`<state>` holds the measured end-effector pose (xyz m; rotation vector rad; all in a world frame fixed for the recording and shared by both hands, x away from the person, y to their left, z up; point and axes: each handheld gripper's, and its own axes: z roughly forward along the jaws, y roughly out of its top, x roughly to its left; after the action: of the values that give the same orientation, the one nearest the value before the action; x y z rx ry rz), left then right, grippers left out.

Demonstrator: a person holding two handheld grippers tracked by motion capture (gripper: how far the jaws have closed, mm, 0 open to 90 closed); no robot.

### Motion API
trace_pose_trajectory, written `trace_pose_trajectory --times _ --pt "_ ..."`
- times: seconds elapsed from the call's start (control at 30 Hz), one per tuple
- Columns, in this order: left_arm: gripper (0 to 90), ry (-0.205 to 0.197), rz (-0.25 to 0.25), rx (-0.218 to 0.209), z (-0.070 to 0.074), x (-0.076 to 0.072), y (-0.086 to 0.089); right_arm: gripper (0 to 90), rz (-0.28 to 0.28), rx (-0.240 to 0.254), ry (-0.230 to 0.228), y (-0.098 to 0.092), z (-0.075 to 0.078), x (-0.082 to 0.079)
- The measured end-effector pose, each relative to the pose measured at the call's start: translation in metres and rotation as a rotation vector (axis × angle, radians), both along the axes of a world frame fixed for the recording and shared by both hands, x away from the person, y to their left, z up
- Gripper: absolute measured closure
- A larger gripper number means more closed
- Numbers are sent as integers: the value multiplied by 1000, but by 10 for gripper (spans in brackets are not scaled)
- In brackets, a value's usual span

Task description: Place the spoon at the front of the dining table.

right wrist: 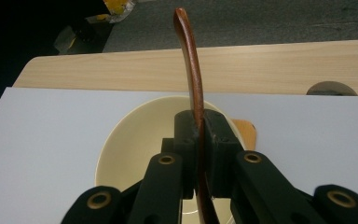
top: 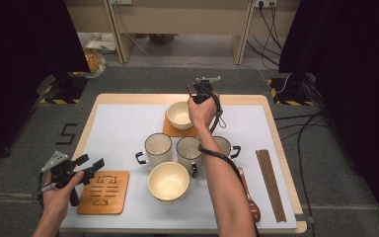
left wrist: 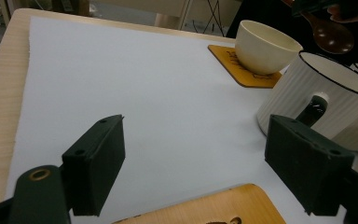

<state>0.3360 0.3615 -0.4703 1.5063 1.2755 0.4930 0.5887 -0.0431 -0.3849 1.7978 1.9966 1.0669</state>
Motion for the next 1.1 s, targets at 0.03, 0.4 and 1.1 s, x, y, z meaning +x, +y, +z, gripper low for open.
trace_pose_trajectory --times 0.03,0.4,1.1 --pt "195 0 -2 0 0 0 0 845 1 1 1 0 -1 1" --pt "195 -1 -2 -4 -1 1 -1 845 -2 9 7 1 -5 8" --pt "195 2 1 -4 -1 1 1 845 -8 30 18 7 -9 22"
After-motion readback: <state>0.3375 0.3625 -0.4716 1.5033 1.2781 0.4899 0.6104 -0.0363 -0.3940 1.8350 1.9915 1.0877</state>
